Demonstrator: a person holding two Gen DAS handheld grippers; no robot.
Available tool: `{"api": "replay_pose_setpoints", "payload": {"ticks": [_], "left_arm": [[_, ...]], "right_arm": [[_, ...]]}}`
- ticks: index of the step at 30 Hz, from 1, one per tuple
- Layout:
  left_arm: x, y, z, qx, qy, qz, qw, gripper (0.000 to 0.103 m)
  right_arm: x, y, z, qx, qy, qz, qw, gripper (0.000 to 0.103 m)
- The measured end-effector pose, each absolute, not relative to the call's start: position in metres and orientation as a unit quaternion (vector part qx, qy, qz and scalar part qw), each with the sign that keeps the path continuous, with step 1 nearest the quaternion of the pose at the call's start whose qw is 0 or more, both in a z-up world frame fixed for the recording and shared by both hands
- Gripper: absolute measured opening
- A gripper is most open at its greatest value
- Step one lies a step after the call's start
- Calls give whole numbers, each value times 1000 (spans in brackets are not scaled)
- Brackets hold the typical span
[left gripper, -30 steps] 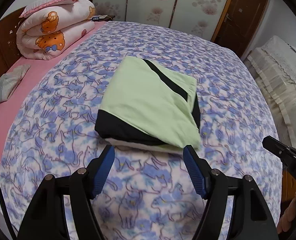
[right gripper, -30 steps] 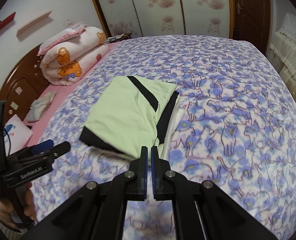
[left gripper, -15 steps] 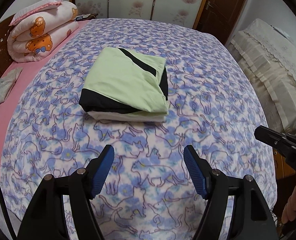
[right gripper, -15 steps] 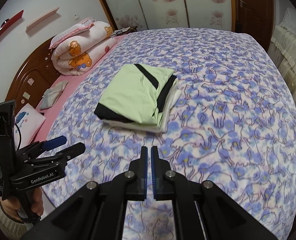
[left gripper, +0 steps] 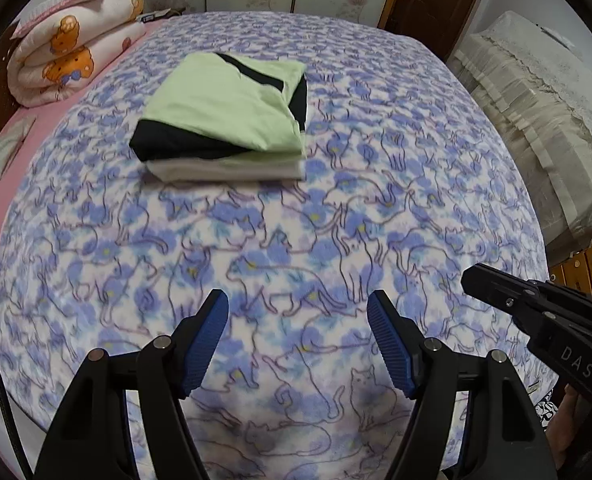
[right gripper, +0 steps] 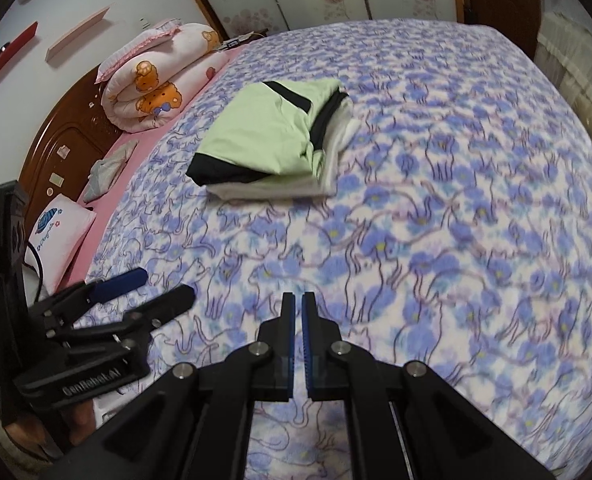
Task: Fold large clothes
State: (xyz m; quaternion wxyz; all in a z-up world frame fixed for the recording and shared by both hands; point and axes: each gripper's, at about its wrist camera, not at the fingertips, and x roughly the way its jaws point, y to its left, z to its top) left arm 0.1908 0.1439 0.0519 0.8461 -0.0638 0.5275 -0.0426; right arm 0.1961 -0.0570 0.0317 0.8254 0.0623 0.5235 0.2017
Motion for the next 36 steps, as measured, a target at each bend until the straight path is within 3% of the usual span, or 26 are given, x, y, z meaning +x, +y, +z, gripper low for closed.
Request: {"api": "replay_pose_setpoints", "payload": {"ticks": [6,7,8,10,15,20,36], "left_arm": [[181,123,26,-76,535,-43,840,71],[178,118,20,-71,535,-42,841,71],[176,115,15,-67,534,-43,842,71],[172,110,7,-63,532,-45,843,71],[160,102,-21,-60,534,-31,843,71],[146,97,-32,-45,526,-11,850,83],[39,84,1,-34,463,-23,885,92]], "right_arm": [[177,-71,6,71,515,186,834,5],[175,-73,2,71,515,184,834,13],[173,-76,-3,73,514,182,835,28],[167,-82,-13,80,508,176,840,41],[156,-90,-39,79,507,167,842,41],[140,-99,-54,79,500,153,849,41],[42,-118,-33,71,447,110,885,41]]}}
